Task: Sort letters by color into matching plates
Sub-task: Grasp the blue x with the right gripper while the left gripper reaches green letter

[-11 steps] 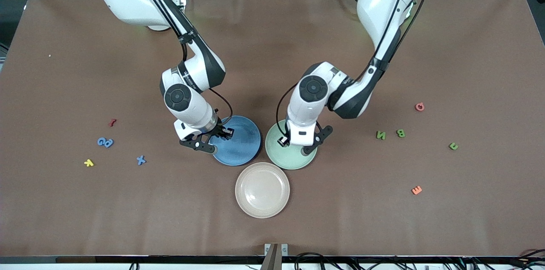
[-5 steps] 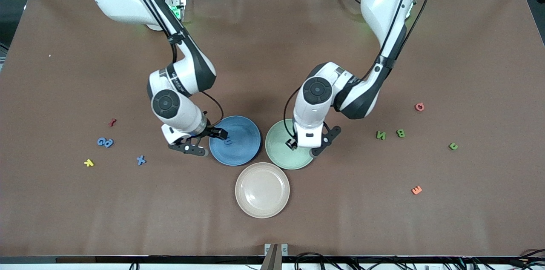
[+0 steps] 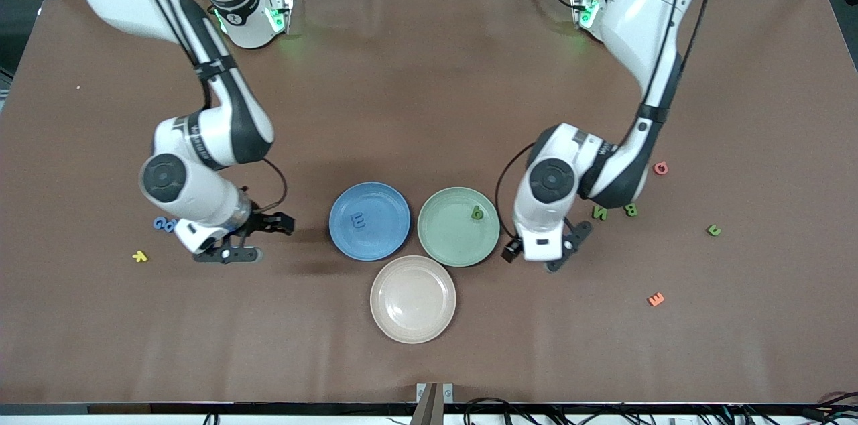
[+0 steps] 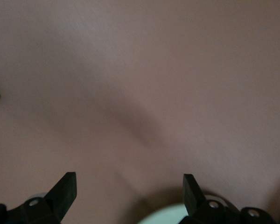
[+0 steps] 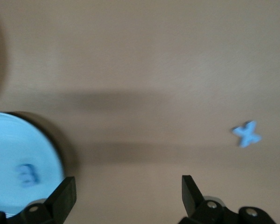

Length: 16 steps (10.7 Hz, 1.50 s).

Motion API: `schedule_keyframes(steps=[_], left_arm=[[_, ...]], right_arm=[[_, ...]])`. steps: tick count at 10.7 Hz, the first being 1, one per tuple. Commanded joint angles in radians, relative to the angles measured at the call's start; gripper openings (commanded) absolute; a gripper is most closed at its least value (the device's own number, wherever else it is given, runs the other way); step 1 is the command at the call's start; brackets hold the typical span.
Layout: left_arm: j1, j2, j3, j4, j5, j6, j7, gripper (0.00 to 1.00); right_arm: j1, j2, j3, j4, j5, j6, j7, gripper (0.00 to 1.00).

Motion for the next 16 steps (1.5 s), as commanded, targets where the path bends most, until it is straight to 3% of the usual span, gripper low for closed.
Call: schedule_keyframes(steps=[1,6,11,12,14,16], left_arm=[[0.090,-0.017,-0.008,-0.028,0.028,-0.036,0.134,1.00],[0.207,-0.030,-0.008,-0.092,0.029,-0.039,0.343,1.00],[0.333,-0.110,-0.010,-0.194,0.029,-0.017,0.497,1.00],[0.368,-0.139,-0.012,-0.239,0.031,0.030,0.512,1.00],[0.437,-0.229,-0.012,-0.427,0.031,0.200,0.607,1.00],[0.492,-0.253,-0.010,-0.511,0.031,0.259,0.693,1.00]], right_arm=[[-0.114,-0.032,0.016,-0.026,-0.001,-0.011,-0.348,1.00],[-0.229,-0.003,0.011,-0.053,-0.003,0.001,-0.732,1.00],[-0.232,0.085,0.011,-0.060,-0.014,0.144,-0.750,1.00],[-0.230,0.106,0.011,-0.061,-0.014,0.185,-0.750,1.00],[-0.230,0.149,0.011,-0.060,-0.014,0.256,-0.759,1.00],[-0.230,0.162,0.011,-0.060,-0.017,0.270,-0.771,1.00]])
